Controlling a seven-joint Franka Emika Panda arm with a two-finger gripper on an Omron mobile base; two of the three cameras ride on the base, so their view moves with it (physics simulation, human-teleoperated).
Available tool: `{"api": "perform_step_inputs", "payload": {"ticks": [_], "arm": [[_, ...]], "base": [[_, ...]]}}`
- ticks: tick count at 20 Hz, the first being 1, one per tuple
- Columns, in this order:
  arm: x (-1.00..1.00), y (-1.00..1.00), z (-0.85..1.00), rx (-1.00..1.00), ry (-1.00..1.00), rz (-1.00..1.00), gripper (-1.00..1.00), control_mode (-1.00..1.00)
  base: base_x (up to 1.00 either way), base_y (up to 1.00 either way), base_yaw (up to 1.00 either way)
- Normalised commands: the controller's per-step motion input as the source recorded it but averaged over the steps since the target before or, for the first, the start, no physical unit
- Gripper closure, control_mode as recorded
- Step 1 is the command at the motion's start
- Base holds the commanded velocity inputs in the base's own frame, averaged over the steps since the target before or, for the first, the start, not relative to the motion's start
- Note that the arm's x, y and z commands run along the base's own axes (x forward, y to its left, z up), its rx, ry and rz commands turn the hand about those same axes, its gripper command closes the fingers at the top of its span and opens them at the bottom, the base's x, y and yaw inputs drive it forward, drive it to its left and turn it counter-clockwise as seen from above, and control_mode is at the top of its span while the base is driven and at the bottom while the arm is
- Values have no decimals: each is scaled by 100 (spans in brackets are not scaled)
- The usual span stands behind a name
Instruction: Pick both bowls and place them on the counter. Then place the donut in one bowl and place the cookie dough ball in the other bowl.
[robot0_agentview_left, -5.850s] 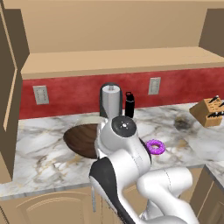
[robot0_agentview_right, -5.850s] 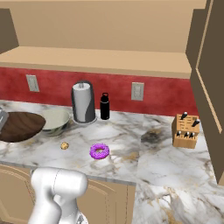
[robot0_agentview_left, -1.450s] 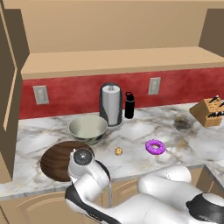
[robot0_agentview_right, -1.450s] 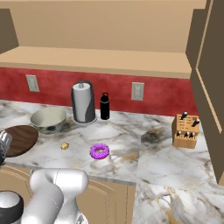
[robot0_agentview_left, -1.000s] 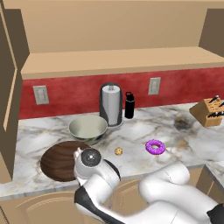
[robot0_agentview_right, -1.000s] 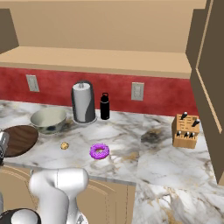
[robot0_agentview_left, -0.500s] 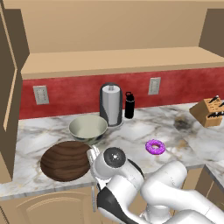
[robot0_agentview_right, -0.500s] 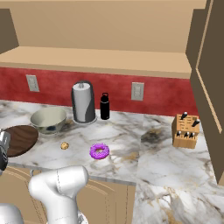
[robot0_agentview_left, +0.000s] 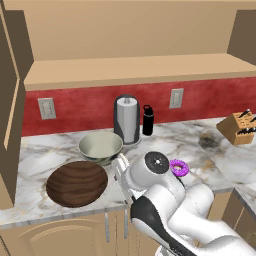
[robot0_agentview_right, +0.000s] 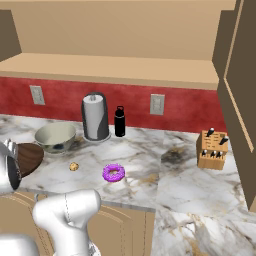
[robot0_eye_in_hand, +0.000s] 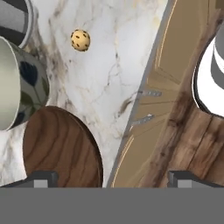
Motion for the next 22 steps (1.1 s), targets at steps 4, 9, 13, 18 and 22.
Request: {"api": "perform_step_inputs", "payload": {"ticks": [4, 9, 13, 18, 22], "arm": [[8, -38, 20, 0, 0, 30, -100, -100], [15, -36, 4, 0, 0, 36, -100, -100], [11, -41, 0, -3, 0, 39, -100, -100], [10, -41, 0, -10, -1, 38, -100, -100], [9, -28, 0, -14, -18, 33, -100, -100]], "base": [[0, 0, 0], [0, 0, 0], [0, 0, 0], [0, 0, 0], [0, 0, 0]]}}
